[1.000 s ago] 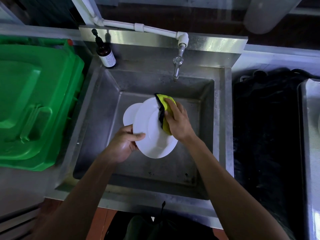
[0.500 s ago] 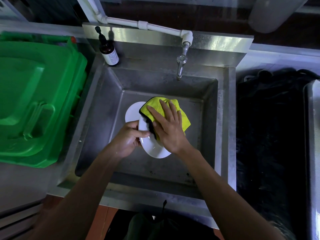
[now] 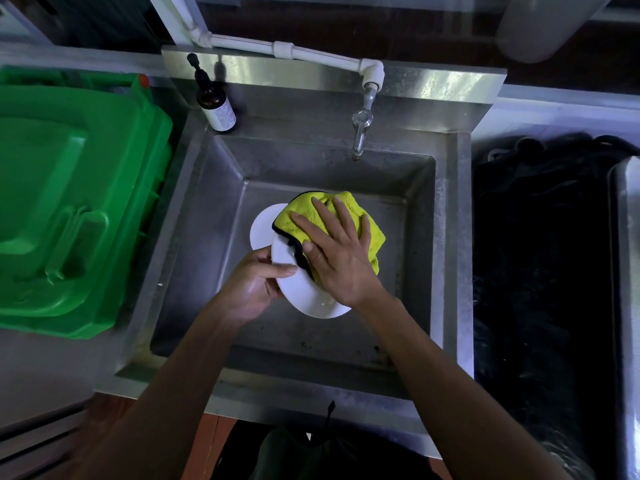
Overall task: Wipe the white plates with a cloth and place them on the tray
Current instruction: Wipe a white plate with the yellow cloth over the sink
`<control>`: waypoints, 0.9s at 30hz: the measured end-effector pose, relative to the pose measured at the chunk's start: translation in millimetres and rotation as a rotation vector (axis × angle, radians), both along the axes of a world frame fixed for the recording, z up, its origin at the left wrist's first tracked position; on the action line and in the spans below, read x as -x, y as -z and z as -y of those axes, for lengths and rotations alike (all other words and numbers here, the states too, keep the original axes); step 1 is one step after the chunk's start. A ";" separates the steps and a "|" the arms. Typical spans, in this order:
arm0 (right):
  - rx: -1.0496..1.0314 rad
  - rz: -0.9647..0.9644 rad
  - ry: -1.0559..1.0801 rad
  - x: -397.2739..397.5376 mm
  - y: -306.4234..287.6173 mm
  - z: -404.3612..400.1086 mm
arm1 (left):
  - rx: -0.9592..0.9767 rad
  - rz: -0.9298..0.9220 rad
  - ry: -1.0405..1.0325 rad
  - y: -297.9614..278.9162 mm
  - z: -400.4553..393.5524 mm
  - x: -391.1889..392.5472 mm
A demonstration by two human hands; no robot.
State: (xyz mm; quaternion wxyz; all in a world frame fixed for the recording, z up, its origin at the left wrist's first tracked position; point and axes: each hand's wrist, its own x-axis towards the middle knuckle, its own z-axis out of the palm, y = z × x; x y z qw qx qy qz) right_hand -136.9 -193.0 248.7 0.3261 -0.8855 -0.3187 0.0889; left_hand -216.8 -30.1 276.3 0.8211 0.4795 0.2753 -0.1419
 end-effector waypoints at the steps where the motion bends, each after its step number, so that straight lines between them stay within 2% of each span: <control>1: 0.006 0.004 0.011 -3.3 -0.1 -0.9 | 0.003 -0.002 -0.008 -0.2 -1.4 0.5; 9: 0.021 -0.036 0.078 -17.7 6.8 3.7 | 0.008 -0.010 -0.021 4.6 -3.2 14.7; 12: -0.014 -0.107 0.147 -20.3 13.7 9.3 | 0.019 -0.010 -0.033 9.1 -2.4 19.9; 21: -0.193 -0.332 0.327 -1.6 30.7 16.2 | 0.183 0.105 -0.240 15.6 -1.3 13.0; 27: -0.154 -0.359 0.354 6.8 23.5 6.5 | 0.209 0.109 -0.335 16.7 5.9 8.0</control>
